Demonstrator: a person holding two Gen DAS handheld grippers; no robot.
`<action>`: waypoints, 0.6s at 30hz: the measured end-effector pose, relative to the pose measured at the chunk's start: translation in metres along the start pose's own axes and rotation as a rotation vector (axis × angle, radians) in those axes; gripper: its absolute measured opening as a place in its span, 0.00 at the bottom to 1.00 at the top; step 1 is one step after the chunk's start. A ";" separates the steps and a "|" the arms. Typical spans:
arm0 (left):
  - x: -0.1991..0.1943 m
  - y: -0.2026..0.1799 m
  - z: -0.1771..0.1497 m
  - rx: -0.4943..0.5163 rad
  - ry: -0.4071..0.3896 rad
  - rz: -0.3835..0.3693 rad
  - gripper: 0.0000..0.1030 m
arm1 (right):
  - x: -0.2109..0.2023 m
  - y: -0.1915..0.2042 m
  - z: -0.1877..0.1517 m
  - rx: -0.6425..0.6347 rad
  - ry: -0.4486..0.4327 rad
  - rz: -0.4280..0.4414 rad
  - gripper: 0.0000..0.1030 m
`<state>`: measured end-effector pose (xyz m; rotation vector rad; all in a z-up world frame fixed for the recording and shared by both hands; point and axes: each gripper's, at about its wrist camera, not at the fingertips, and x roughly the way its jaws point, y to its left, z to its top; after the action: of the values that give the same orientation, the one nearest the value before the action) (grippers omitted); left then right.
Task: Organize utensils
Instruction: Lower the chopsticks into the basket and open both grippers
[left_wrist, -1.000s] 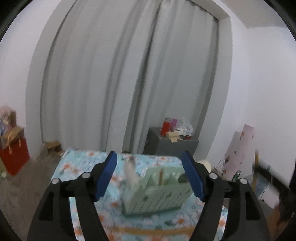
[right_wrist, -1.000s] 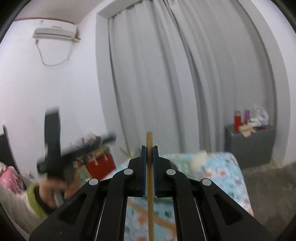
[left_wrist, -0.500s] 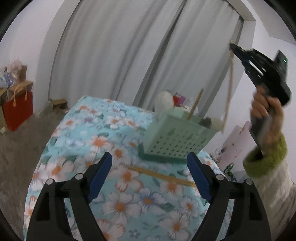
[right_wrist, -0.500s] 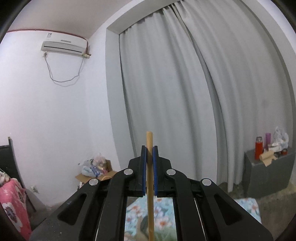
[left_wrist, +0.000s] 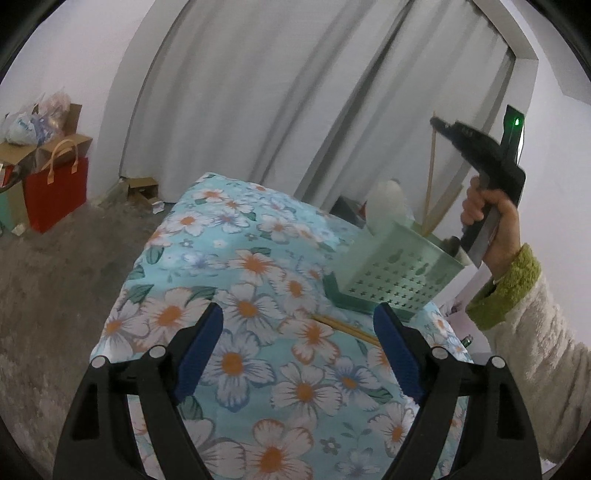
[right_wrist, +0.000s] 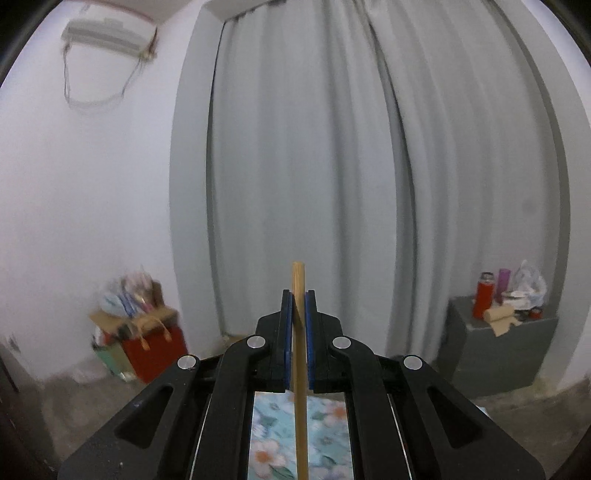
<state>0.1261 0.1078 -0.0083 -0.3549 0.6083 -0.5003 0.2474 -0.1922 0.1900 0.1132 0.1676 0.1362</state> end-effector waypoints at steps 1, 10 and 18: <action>0.001 0.001 0.000 -0.004 0.002 -0.001 0.79 | 0.000 0.003 -0.002 -0.017 0.013 -0.009 0.05; -0.001 0.001 0.001 -0.003 0.003 -0.009 0.79 | -0.020 0.000 0.002 -0.026 0.034 -0.013 0.26; -0.003 -0.007 0.003 0.004 0.002 0.003 0.79 | -0.067 -0.012 0.011 0.014 -0.034 0.021 0.34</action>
<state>0.1239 0.1038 -0.0013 -0.3498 0.6099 -0.4987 0.1850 -0.2146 0.2104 0.1314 0.1333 0.1544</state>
